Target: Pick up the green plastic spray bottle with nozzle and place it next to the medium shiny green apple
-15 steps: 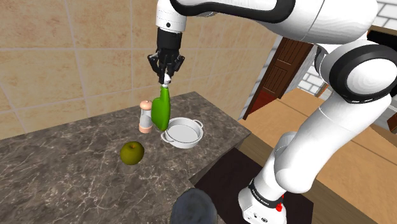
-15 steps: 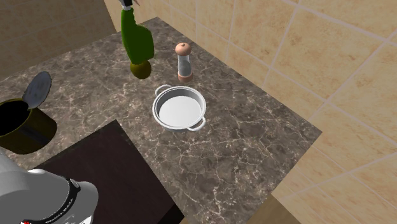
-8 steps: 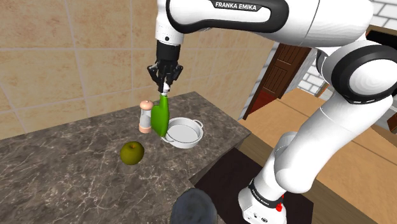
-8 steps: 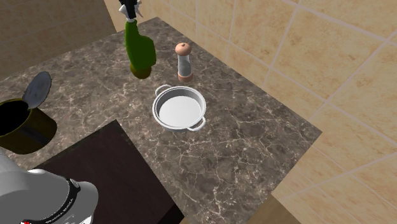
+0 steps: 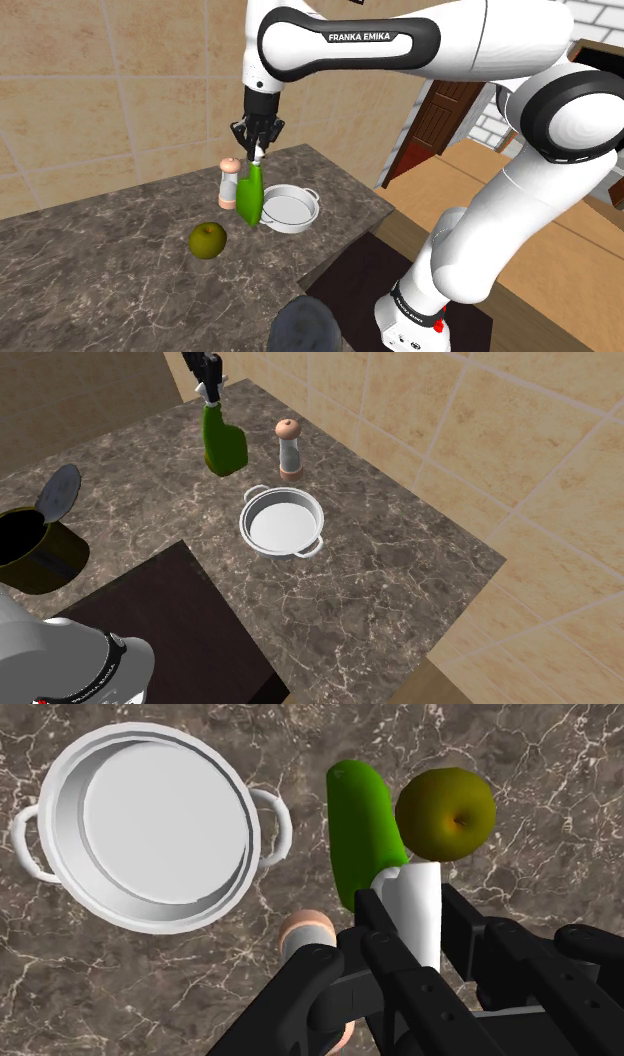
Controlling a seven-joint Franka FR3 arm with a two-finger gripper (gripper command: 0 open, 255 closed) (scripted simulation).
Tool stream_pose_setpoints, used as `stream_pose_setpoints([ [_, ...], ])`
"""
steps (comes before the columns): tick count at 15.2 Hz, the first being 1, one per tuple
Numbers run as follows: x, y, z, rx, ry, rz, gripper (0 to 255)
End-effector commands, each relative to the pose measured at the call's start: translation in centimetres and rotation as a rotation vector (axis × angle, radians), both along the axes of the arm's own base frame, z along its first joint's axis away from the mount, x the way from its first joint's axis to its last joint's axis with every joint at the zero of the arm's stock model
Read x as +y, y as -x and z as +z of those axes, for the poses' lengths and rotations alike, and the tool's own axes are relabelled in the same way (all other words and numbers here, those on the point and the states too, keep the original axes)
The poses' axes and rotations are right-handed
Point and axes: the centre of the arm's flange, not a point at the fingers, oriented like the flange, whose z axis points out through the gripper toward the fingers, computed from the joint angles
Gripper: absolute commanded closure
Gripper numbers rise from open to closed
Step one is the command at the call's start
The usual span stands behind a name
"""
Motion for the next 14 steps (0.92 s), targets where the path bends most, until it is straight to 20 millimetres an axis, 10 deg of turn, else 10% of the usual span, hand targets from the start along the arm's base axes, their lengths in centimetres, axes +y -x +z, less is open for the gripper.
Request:
stream_pose_setpoints([
  [1, 0.0, 0.0, -1.0, -0.001, 0.0, 0.0, 255],
  [14, 0.0, 0.0, -7.8, -0.001, 0.0, 0.0, 255],
])
